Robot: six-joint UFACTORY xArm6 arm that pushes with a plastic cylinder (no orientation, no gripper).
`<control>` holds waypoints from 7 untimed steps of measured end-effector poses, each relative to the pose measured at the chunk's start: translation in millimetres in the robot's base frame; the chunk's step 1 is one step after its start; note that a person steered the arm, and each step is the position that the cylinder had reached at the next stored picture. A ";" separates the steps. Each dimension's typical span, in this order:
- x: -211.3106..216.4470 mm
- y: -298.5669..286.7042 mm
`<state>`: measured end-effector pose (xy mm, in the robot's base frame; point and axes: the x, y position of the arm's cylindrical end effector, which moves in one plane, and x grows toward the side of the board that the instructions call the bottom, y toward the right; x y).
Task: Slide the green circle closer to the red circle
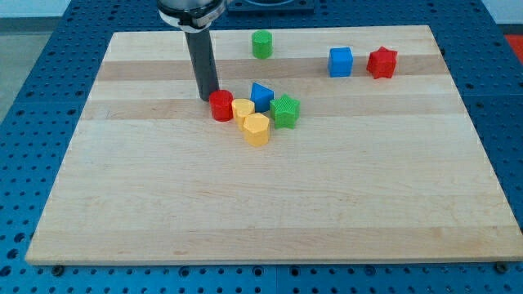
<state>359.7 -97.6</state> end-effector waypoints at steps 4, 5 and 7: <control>-149.4 3.4; -168.2 14.4; -162.5 93.5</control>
<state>197.2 -4.1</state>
